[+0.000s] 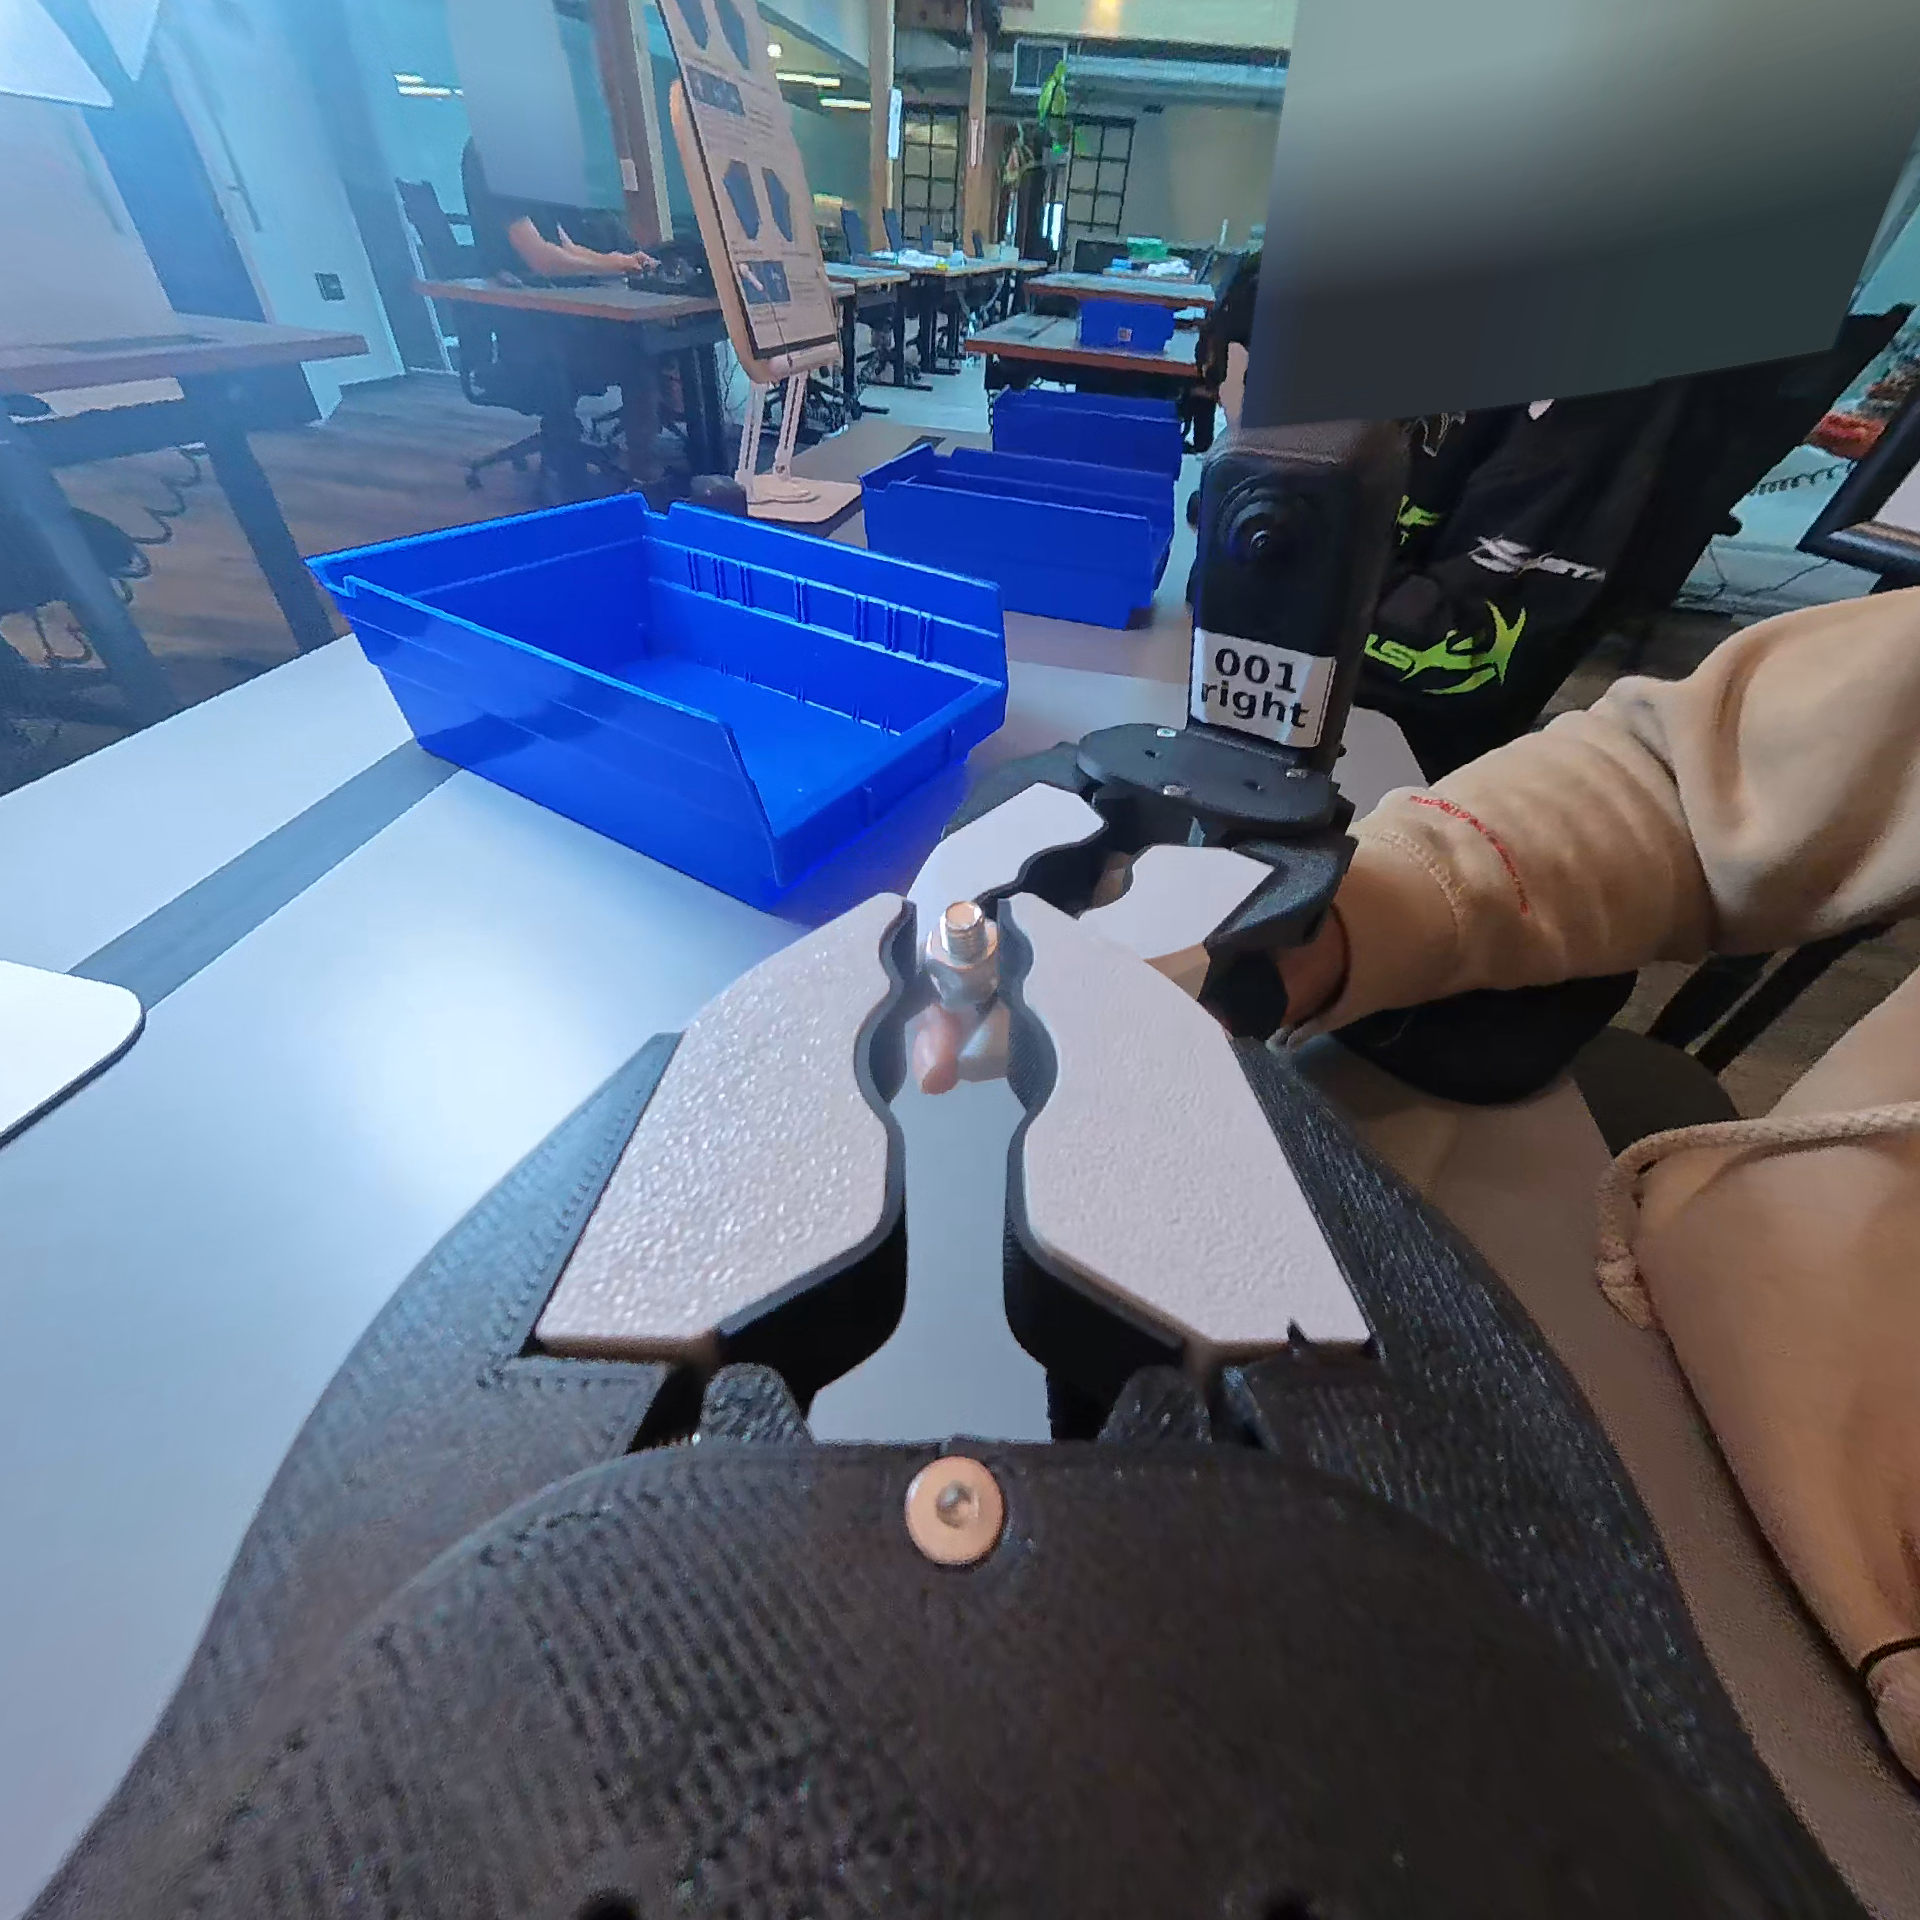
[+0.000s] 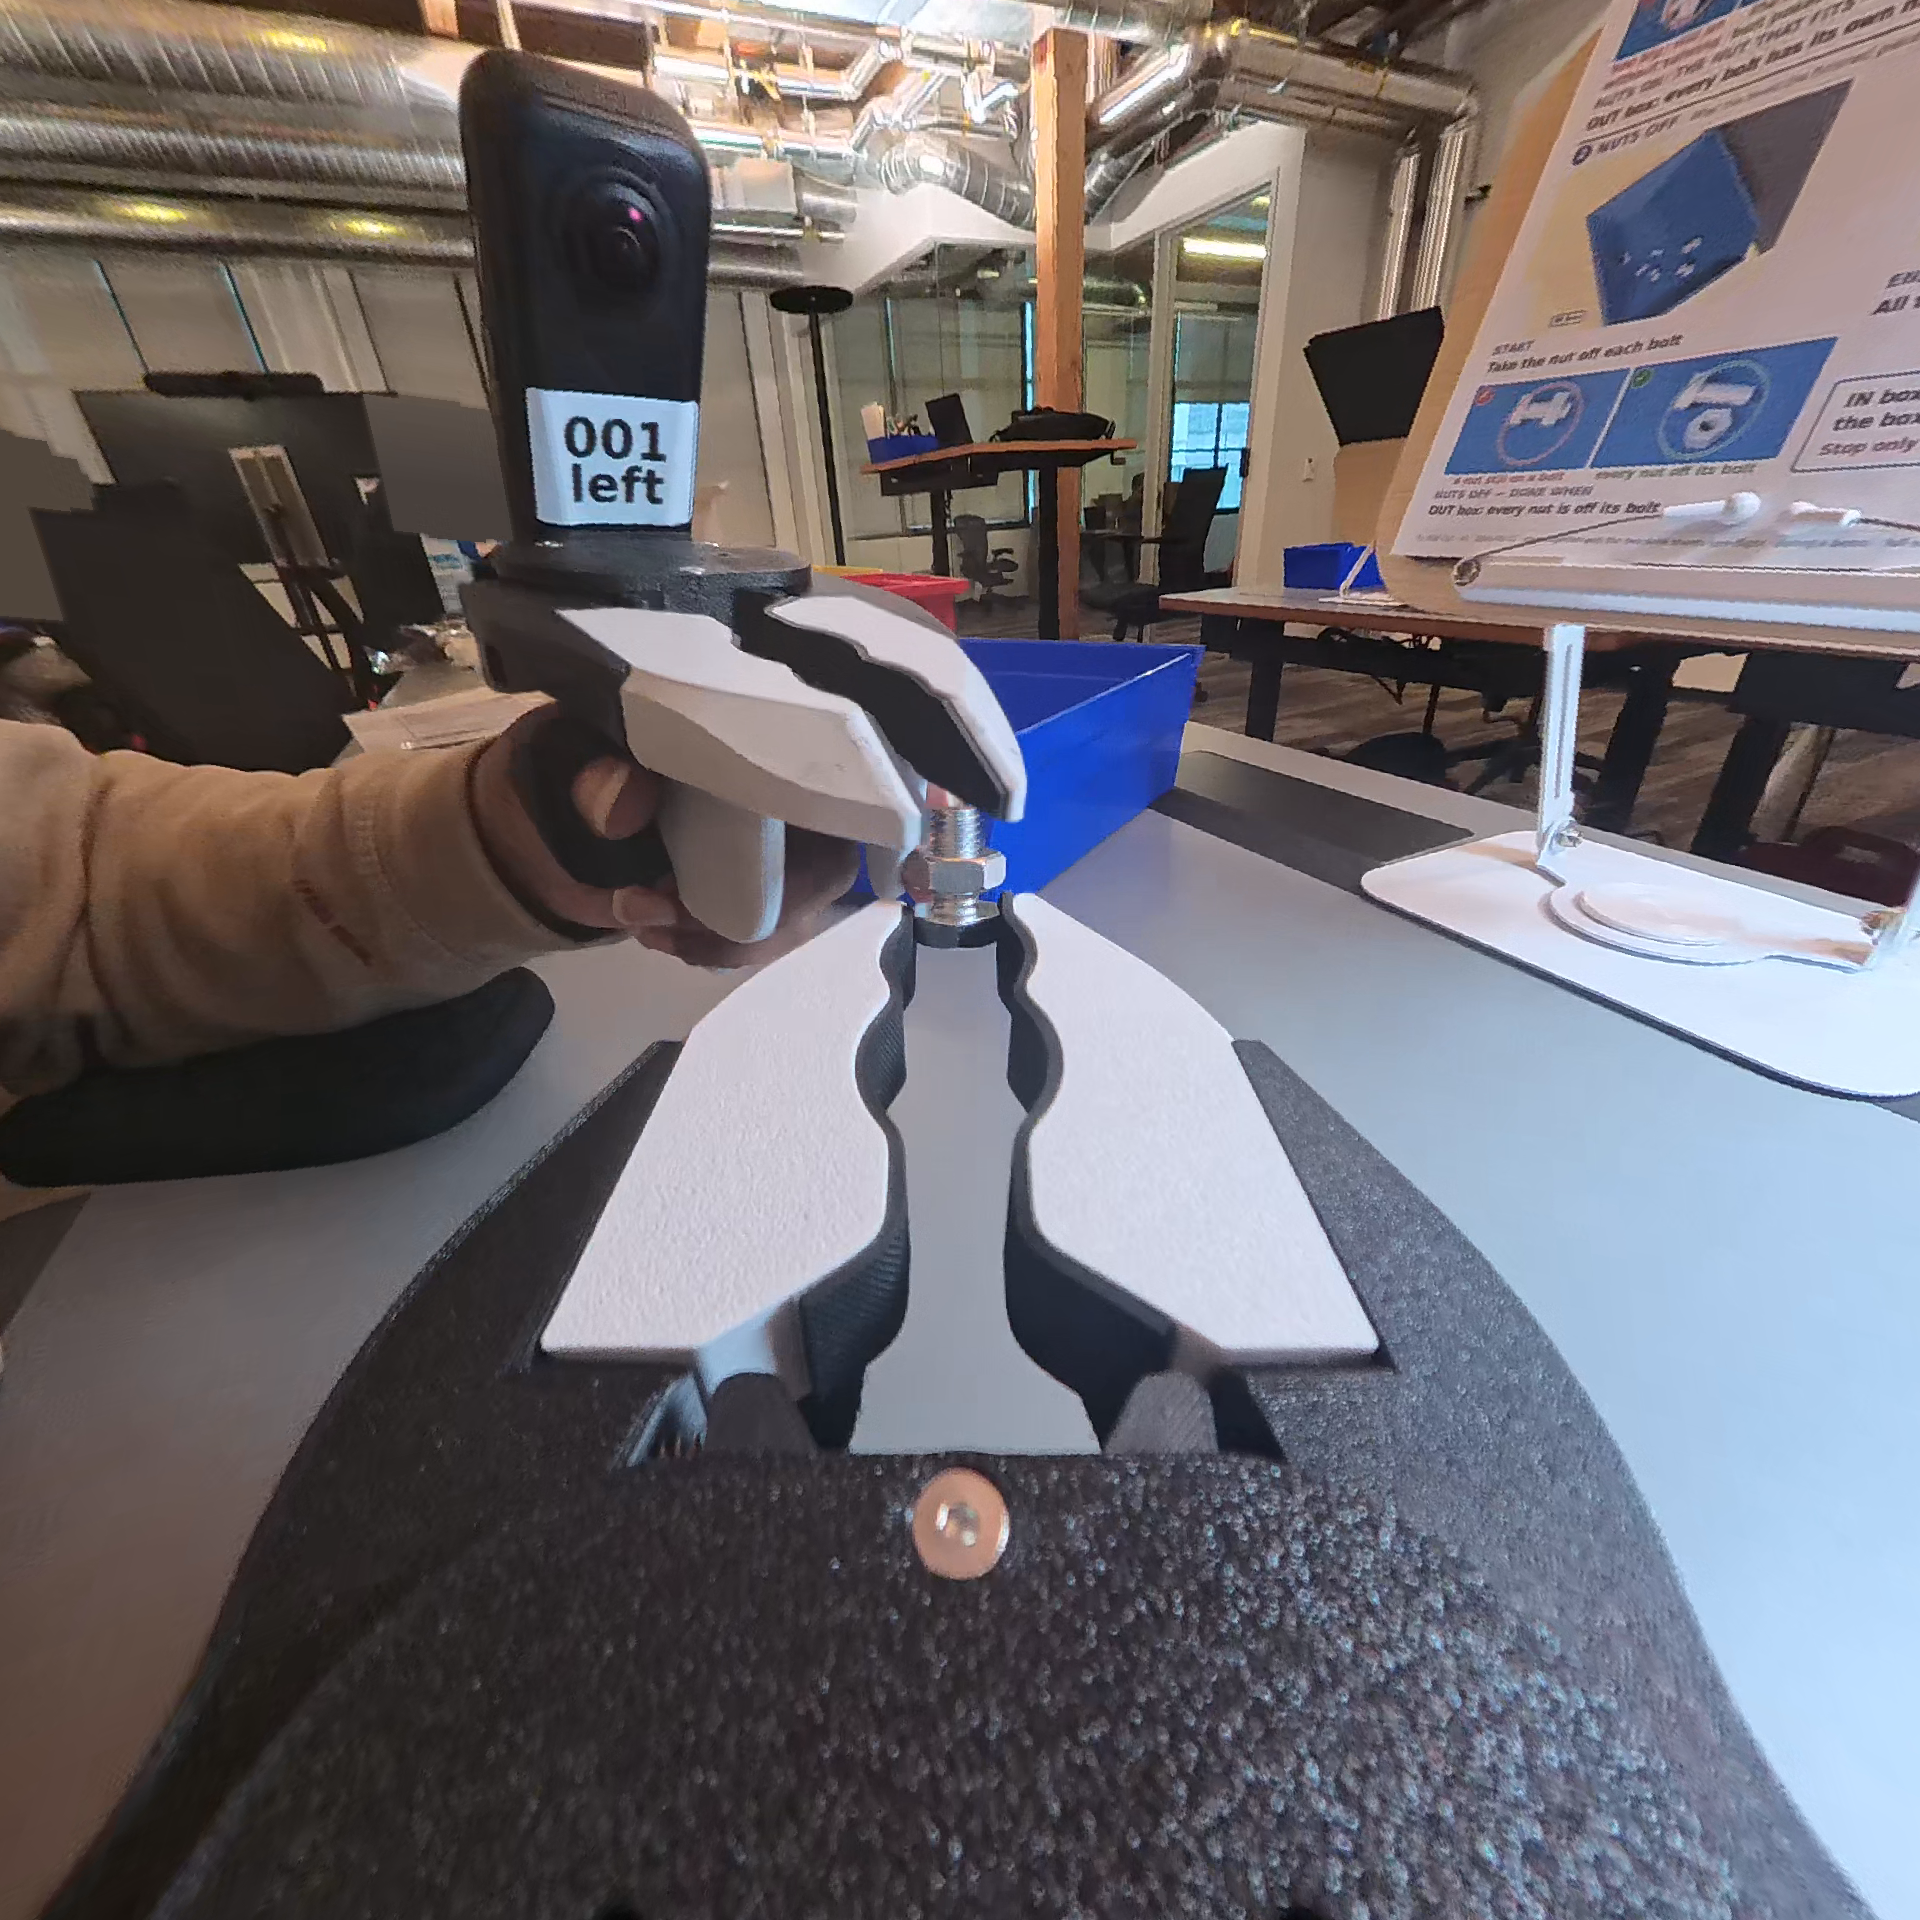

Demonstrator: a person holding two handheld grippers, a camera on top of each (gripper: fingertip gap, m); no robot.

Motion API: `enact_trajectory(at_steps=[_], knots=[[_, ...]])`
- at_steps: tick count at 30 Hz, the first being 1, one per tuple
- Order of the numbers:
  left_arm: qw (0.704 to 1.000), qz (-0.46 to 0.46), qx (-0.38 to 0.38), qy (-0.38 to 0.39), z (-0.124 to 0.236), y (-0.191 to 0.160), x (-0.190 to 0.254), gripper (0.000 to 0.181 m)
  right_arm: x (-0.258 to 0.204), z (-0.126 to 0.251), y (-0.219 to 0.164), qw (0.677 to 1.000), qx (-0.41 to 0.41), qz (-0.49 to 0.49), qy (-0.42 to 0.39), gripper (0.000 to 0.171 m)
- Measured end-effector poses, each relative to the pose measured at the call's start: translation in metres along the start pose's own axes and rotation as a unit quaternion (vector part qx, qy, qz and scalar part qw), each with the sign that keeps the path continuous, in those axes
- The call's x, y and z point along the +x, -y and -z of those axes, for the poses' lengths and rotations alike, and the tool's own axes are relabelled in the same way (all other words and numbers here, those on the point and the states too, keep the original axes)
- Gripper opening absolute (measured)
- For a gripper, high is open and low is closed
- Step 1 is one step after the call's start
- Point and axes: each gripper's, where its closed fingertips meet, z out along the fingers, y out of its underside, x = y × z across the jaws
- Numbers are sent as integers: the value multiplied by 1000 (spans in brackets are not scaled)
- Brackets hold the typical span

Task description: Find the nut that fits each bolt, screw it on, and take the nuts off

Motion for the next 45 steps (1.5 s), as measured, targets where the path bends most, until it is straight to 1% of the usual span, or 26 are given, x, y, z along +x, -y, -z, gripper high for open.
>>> enact_trajectory(at_steps=[4, 7, 9, 13, 22, 24, 27, 32, 37, 40, 42, 44, 45], knots=[[1000, -6, -6, -2, 1, -2, -2, 15, 1, 0, 1, 1000, 1, 0, -2, 15], [1000, -14, -10, 26, 7, -4, -15, 10, 5, 3, 6, 1000, 14, -12, -4, 15], [1000, -3, -2, 20, 8, -2, -15, 10, 7, 3, 7, 1000, 14, -14, -7, 15], [1000, -16, -8, 7, 3, -3, -6, 14, 5, 1, 3, 1000, 6, -13, -4, 15], [1000, -19, -24, 1, 1, -8, -3, 14, 3, -3, -6, 999, -27, 23, -3, 15], [999, -24, -29, -5, 1, -10, -1, 8, 4, -3, -7, 999, -34, 31, -5, 15], [999, -33, -30, -7, 2, -11, -1, 8, 5, -3, -8, 998, -42, 40, -3, 15], [1000, 4, -16, -24, 5, -11, -5, 8, 10, 0, 0, 998, -35, 49, -13, 16], [999, 6, -12, -29, 4, -10, -3, 8, 11, 2, 2, 997, -47, 64, -8, 15], [1000, 5, -11, -23, 4, -10, -3, 8, 12, 4, 3, 994, -73, 81, -4, 15], [1000, 1, -8, -5, 7, -7, -10, 12, 25, 10, 7, 988, -110, 106, -21, 15], [1000, 12, 4, 4, 13, 0, -16, 13, 59, 28, 21, 977, -155, 130, -72, 15], [1000, 14, 11, 10, 16, 3, -19, 12, 83, 42, 29, 970, -184, 126, -100, 15]])
